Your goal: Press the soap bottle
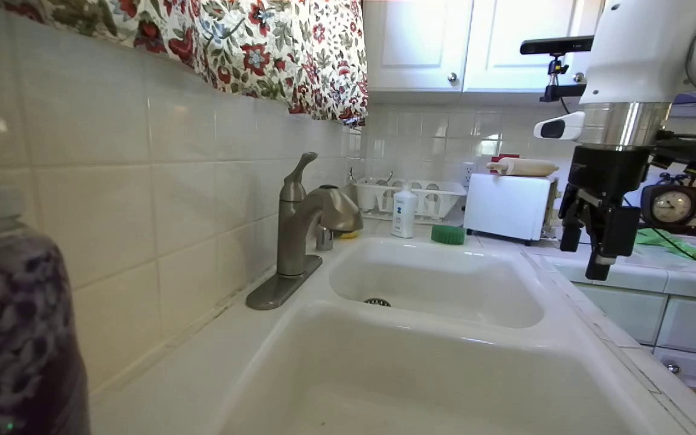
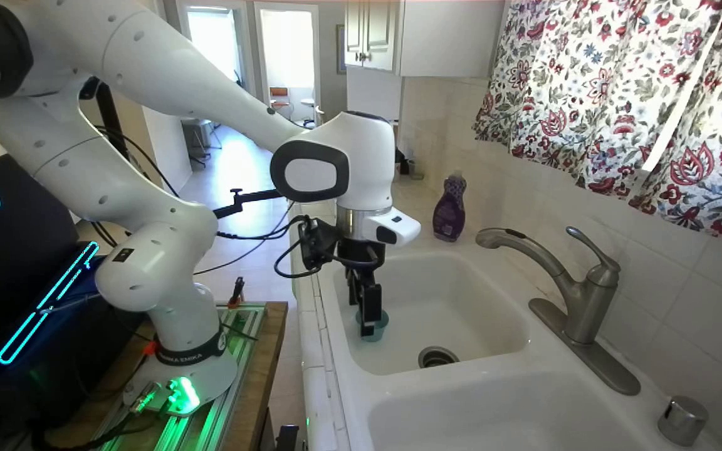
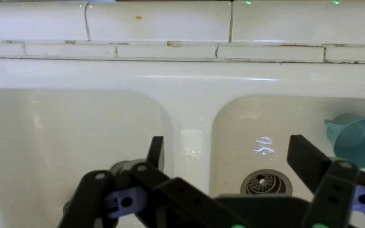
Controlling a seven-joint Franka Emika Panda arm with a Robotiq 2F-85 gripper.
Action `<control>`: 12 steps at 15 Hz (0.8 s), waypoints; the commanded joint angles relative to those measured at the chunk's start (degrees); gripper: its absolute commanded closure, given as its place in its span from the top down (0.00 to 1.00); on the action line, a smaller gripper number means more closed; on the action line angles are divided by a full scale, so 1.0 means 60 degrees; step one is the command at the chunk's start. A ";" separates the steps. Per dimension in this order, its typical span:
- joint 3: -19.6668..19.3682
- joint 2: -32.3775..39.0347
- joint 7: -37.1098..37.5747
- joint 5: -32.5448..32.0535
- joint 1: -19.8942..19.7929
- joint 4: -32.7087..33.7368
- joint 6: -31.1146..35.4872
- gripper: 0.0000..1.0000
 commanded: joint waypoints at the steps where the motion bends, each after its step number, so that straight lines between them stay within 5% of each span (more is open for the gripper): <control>1: -0.0021 0.0171 0.0238 -0.0263 -0.0171 0.0333 0.0441 1.00; 7: -0.0588 0.0593 0.0769 -0.0722 -0.1521 0.1046 0.1918 1.00; 12: -0.1207 0.2146 0.0930 -0.0842 -0.2460 0.2553 0.3277 1.00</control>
